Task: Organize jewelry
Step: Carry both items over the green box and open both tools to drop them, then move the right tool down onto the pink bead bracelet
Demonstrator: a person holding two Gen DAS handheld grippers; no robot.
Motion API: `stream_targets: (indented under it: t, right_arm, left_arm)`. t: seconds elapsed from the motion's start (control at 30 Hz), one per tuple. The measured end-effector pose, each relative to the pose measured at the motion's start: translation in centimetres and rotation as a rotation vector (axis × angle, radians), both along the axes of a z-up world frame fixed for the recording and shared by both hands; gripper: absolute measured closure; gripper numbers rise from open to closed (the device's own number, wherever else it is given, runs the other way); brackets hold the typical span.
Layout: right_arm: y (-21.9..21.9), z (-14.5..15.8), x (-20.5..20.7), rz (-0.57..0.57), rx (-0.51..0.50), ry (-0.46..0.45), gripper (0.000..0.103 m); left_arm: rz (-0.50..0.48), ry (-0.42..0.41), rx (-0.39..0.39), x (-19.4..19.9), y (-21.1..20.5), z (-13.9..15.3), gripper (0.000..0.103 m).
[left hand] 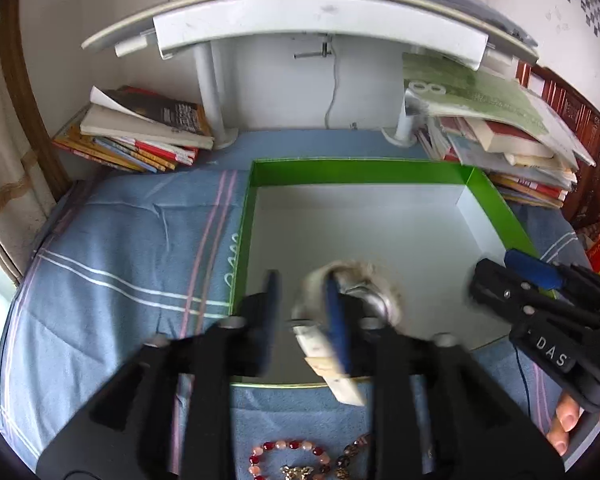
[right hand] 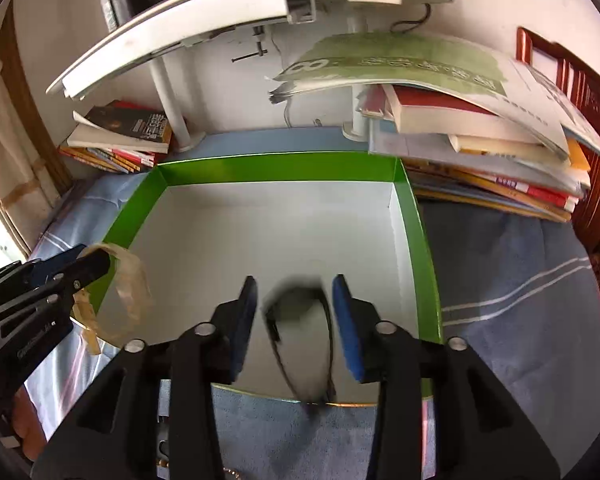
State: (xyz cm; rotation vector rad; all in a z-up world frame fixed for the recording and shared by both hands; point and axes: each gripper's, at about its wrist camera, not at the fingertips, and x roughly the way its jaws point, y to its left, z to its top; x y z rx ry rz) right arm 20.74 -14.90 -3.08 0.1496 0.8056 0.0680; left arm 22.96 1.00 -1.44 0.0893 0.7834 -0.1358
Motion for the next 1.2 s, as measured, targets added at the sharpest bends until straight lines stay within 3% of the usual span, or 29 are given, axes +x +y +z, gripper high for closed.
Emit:
stream_targets:
  t: [0.03,0.07,0.27,0.4,0.47,0.6,0.83,0.97,1.2]
  right_arm:
    - [-0.1,0.2,-0.4,0.002,0.009,-0.009,0.053]
    - [-0.4,0.7,-1.3,0.006,0.018,-0.029,0.049]
    - [-2.5,2.3,-8.7,-0.005,0.012,-0.099,0.047]
    - [-3.7,-0.8,-13.6,-0.069,-0.088,-0.053,0.047]
    - [-4.2,-2.5,-14.8,-0.092,-0.096,-0.008,0.056]
    - [-5.1,-4.8,-16.0,-0.096,-0.056,0.058,0.057]
    - [-3.0,-5.3,-17.0,-0.005,-0.068,0.056,0.057]
    - [-2.5,-6.1,-16.6,-0.027,-0.123,0.086,0.057]
    - [-2.3,-5.9,-17.3,0.007,-0.062,0.076,0.057]
  left_arm:
    - [0.005,-0.023,0.013,-0.4,0.0,0.2,0.053]
    - [0.015,-0.047,0.034,-0.9,0.0,0.5,0.05]
    - [0.032,-0.072,0.069,-6.0,1.8,0.7,0.041]
    - [0.055,-0.021,0.129,-9.8,2.8,-2.4,0.04]
    - [0.06,0.022,0.136,-10.5,3.2,-4.0,0.04]
    - [0.084,0.095,0.12,-11.0,4.1,-6.3,0.04]
    - [0.071,0.111,0.105,-11.2,3.7,-7.3,0.04]
    - [0.051,0.112,0.1,-11.9,3.2,-7.4,0.035]
    - [0.05,0.127,0.104,-12.6,3.3,-8.2,0.029]
